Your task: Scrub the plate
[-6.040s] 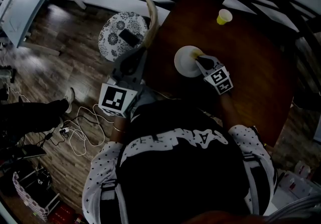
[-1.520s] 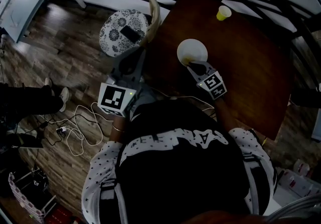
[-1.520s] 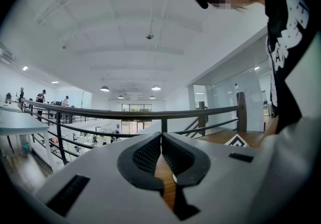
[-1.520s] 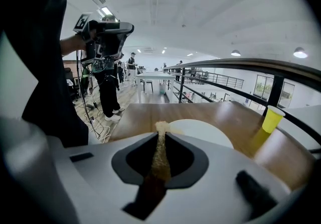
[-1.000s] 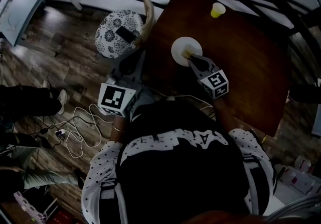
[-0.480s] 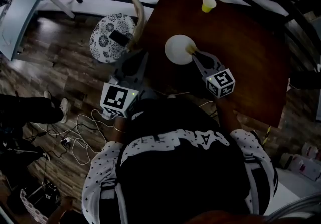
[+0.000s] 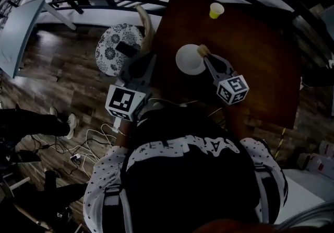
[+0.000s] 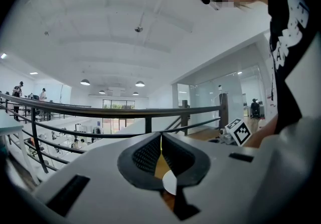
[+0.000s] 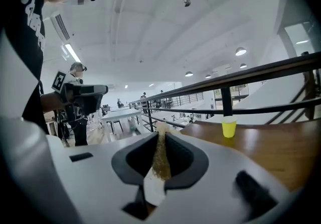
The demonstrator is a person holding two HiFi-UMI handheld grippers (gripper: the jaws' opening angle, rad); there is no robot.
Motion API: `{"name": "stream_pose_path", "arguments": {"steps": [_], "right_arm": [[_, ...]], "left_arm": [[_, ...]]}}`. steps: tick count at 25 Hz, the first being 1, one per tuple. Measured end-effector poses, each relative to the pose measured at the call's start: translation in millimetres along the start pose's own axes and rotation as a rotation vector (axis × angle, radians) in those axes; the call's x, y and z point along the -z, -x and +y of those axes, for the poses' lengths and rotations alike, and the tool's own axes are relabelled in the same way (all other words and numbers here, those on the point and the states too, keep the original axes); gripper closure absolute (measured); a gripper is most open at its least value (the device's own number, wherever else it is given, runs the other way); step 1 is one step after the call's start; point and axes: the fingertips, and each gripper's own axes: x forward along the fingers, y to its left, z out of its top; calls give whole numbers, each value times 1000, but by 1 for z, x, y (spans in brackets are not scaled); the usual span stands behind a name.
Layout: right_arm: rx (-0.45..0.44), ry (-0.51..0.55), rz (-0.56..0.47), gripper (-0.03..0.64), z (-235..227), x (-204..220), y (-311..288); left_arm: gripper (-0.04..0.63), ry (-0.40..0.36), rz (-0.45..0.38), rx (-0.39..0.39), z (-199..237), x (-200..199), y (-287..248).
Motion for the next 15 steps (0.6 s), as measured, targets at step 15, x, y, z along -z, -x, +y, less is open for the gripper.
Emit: {"name": "stream_pose_path", "arguments": {"steps": [15], "right_arm": [[73, 10, -67, 568, 16, -44, 22]], "left_arm": [[580, 32, -7, 108, -8, -5, -10]]}}
